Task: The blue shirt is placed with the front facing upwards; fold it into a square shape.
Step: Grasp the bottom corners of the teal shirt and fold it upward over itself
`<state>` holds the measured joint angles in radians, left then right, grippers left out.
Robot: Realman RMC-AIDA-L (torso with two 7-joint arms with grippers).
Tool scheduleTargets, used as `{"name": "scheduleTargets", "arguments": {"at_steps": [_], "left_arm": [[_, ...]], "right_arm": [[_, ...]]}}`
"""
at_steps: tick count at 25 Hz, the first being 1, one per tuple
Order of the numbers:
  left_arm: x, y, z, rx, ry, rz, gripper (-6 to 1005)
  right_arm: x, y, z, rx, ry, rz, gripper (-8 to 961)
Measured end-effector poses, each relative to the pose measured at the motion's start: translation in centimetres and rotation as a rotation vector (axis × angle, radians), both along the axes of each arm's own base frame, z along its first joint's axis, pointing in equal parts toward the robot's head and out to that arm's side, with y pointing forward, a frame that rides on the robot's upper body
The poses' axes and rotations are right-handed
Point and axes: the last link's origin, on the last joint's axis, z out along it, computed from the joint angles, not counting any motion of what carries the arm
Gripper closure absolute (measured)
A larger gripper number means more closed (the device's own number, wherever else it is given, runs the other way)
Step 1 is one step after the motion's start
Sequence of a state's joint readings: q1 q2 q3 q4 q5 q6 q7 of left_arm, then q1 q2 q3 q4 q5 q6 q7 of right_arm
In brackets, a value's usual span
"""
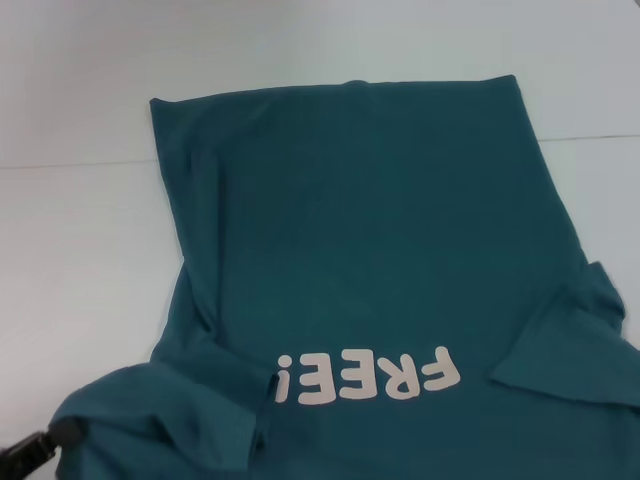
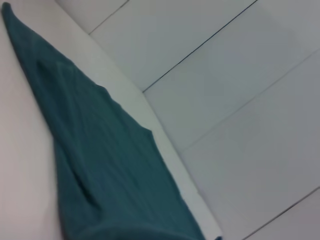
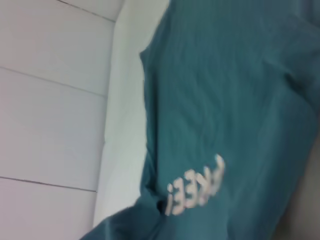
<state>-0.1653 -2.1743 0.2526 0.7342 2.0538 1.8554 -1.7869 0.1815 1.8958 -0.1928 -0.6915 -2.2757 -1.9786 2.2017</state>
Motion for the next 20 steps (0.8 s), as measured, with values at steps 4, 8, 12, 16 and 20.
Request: {"name": "scheduleTargets", "arguments": {"at_steps": [4, 8, 12, 16, 20], "left_arm": [[1.1, 2.3, 0.1, -0.002, -0.028, -0.025, 961], [2.4, 5.3, 0.2, 0.006, -0.014, -0.057, 955], [3.1, 8.5, 0.3, 0.025, 0.021, -0.036, 949], [3.4, 10.8, 0.0, 0.043, 0.045, -0.003, 943], [4.0, 13.0, -0.2, 0.053, 0.066, 0.013, 937]], "right_arm": [[-0.9, 2.0, 0.2, 0.038, 0.026, 0.027, 895], [-1.9, 4.4, 0.6, 0.097, 0.069, 0.045, 893], [-2.7, 6.9, 1.3, 0.160, 0.092, 0.052, 892], [-3.1, 9.2, 2.1, 0.225, 0.080, 0.040, 890], [-3.5, 11.3, 2.5, 0.273, 0.056, 0.035, 889]]}}
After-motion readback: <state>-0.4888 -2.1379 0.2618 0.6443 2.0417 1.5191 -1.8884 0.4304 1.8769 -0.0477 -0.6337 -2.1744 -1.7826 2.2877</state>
